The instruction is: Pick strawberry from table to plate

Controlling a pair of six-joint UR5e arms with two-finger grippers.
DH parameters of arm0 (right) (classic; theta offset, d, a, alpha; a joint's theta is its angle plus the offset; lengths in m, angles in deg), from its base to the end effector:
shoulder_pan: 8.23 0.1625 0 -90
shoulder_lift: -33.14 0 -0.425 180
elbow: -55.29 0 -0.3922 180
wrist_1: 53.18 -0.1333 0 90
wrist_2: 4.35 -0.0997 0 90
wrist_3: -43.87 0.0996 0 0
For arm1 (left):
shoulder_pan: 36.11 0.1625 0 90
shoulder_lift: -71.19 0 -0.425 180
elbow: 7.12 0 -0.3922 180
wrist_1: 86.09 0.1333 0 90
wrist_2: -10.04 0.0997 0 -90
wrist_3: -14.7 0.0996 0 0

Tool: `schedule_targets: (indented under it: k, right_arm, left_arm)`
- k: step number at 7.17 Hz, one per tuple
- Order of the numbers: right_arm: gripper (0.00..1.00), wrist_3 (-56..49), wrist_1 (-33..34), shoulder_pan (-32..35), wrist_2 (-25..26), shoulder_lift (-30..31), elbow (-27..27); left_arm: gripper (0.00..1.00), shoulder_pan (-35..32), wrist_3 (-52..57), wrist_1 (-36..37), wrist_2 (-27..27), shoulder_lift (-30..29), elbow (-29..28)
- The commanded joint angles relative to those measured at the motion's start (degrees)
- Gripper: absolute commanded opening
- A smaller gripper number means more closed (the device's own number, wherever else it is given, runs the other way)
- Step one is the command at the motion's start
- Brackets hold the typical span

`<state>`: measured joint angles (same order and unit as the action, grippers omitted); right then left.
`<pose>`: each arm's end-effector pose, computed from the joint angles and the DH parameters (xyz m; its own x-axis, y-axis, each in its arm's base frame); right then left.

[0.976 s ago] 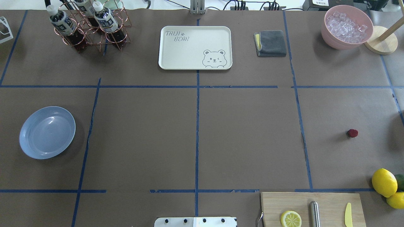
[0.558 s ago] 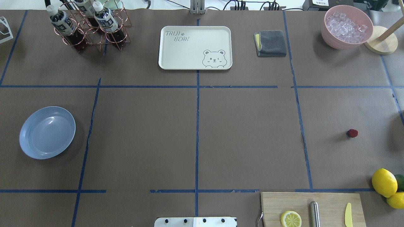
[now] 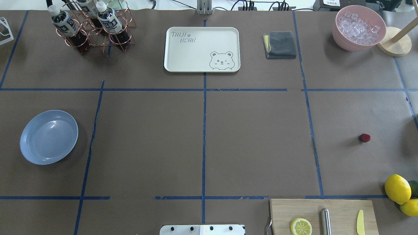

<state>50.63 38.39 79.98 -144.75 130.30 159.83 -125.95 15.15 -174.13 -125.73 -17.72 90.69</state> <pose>0.0427 -0.4431 0.5869 0.6339 0.0199 0.7731 -0.0438 0.9990 0.0103 -0.0606 -0.4867 0.6025 0.6973 0.0692 -0.7134 -0.0083 0.9960 0.0886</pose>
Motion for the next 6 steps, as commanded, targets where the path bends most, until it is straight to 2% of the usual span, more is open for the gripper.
schedule_targets:
  k: [1, 2, 3, 4, 6]
  right_arm:
    - [1.00, 0.09, -0.08, -0.06, -0.14, 0.23, 0.04]
    - [1.00, 0.09, -0.08, -0.06, -0.14, 0.14, 0.04]
    - [1.00, 0.18, -0.08, -0.06, -0.14, 0.14, 0.04]
    - [1.00, 0.18, -0.08, -0.14, -0.14, 0.14, 0.04]
    - [1.00, 0.01, -0.08, -0.14, -1.18, 0.41, 0.74]
  left_arm:
    - [1.00, 0.10, -0.18, -0.91, -0.19, 0.31, -1.04]
    - [1.00, 2.80, -0.01, -2.56, -3.16, 0.40, -1.65]
    - [1.00, 5.78, -0.10, -6.14, -4.14, 0.32, -1.83]
    - [1.00, 11.47, -0.53, -11.22, -4.15, 0.40, -2.27]
    - [1.00, 16.07, -3.67, -22.82, -4.24, 0.14, -7.87]
